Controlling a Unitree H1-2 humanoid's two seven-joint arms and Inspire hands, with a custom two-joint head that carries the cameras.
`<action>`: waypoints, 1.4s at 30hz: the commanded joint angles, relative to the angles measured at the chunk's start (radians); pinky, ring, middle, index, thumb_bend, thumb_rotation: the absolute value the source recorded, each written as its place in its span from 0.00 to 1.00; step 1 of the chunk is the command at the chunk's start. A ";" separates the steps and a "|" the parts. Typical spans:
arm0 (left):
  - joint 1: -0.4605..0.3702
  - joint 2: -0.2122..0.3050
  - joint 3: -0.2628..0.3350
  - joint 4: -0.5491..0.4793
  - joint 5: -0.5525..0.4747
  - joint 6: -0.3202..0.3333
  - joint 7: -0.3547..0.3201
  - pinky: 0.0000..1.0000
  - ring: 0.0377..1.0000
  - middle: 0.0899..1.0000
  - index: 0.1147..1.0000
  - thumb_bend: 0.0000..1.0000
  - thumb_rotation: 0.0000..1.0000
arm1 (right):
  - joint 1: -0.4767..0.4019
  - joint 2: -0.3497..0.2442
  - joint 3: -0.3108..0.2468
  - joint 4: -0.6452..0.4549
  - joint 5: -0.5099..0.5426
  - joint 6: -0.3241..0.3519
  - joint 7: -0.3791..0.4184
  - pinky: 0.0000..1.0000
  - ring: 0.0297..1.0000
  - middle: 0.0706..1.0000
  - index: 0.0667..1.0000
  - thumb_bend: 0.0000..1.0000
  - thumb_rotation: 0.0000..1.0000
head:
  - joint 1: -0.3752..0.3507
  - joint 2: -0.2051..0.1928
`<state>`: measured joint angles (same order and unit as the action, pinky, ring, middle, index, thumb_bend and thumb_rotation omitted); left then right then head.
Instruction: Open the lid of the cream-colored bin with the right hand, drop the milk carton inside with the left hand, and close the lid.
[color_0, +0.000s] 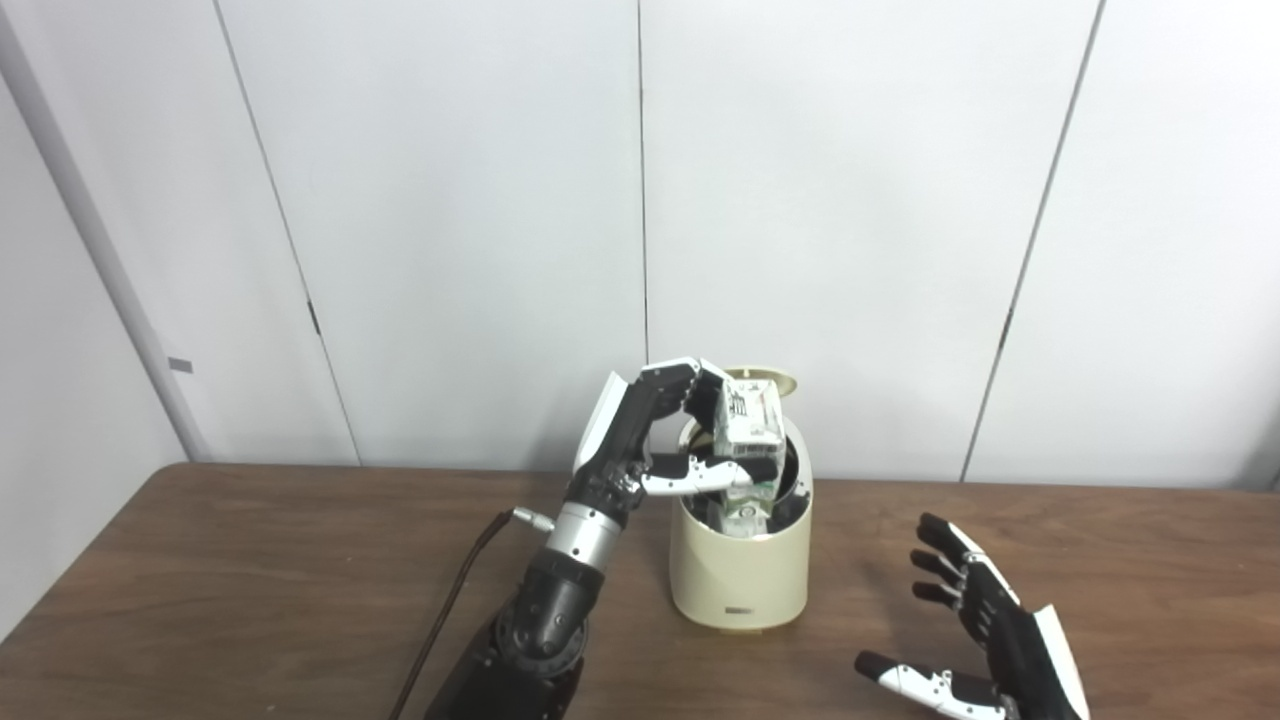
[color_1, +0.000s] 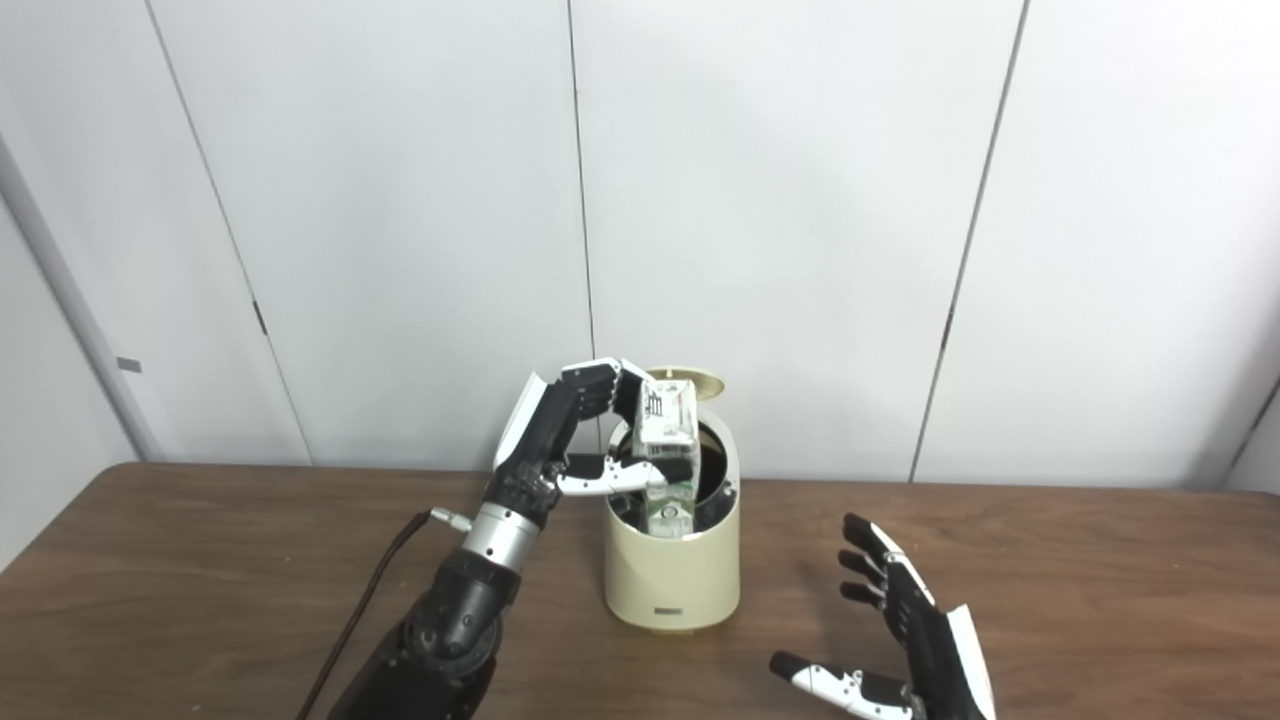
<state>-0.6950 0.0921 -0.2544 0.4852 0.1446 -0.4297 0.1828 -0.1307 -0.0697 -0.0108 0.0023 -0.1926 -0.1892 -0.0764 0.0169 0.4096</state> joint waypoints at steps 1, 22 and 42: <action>-0.080 0.010 -0.008 -0.009 -0.005 -0.040 0.059 0.46 0.44 0.43 0.43 0.52 0.00 | -0.022 -0.002 0.001 -0.036 0.003 -0.017 -0.001 0.74 0.82 0.87 0.85 0.74 0.12 | 0.000 0.002; -0.138 0.070 -0.240 0.098 0.017 -0.040 0.407 0.48 0.44 0.43 0.43 0.51 0.00 | 0.002 0.003 0.012 -0.087 0.004 0.020 0.008 0.74 0.83 0.87 0.85 0.74 0.12 | -0.008 0.023; -0.118 0.069 -0.305 0.236 -0.005 -0.040 0.413 0.52 0.46 0.44 0.42 0.51 0.00 | 0.009 -0.005 0.018 -0.129 -0.009 0.053 0.008 0.73 0.82 0.86 0.84 0.75 0.16 | -0.006 0.043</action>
<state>-0.7854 0.1517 -0.5553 0.7085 0.1381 -0.4779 0.6179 -0.1015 -0.0688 0.0086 -0.0973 -0.1992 -0.1270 -0.0701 0.0107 0.4525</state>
